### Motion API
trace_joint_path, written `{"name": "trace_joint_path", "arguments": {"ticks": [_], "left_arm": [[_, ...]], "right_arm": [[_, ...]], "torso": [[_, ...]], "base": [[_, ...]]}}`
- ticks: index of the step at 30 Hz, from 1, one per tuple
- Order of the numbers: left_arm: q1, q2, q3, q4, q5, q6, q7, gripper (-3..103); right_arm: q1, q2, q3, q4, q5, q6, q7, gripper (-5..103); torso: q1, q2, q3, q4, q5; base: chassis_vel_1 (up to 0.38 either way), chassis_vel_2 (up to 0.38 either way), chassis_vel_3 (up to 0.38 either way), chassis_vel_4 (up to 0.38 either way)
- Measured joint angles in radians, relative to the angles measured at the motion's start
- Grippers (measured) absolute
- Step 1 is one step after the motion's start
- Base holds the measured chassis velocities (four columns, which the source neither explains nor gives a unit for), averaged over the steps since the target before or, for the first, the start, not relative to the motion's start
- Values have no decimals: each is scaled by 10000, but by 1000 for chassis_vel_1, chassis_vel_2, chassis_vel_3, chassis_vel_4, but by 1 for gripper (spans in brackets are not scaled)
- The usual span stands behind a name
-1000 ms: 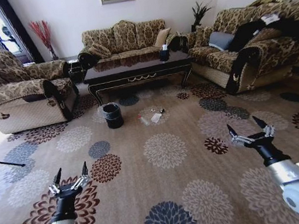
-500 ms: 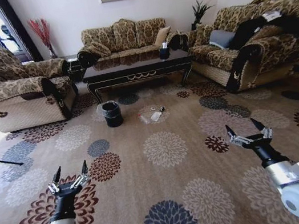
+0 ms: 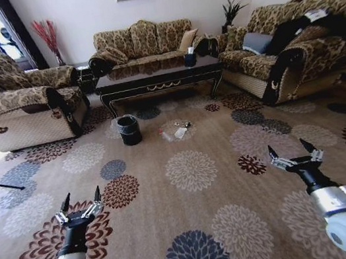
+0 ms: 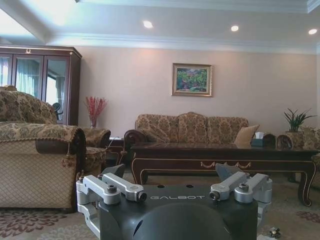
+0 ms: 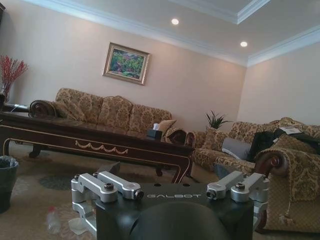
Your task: Move to the front of the table and pick up the trash from the floor, then place it into the trash bin.
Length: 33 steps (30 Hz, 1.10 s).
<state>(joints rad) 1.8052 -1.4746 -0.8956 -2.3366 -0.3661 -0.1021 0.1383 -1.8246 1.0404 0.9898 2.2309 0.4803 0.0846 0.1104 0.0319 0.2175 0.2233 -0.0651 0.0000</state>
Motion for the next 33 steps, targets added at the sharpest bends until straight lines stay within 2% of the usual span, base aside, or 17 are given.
{"name": "trace_joint_path", "arguments": {"ticks": [5, 11, 33], "left_arm": [[1, 21, -6, -48, 41, 15, 3, 100], [-13, 68, -60, -320, -321, 188, -127, 100], [54, 53, -72, -471, -361, 192, -117, 100]], "right_arm": [[-47, -17, -43, 95, 248, -340, 203, 100], [39, -91, -98, 98, 588, 342, -597, 100], [-1, 90, -140, 80, 503, 515, -816, 100]], "torso": [[-43, -177, -137, 0, 0], [-121, -430, -310, 0, -1], [-301, -1257, -955, -1, 0]], "base": [[0, 0, 0, 0], [0, 0, 0, 0], [0, 0, 0, 0]]}}
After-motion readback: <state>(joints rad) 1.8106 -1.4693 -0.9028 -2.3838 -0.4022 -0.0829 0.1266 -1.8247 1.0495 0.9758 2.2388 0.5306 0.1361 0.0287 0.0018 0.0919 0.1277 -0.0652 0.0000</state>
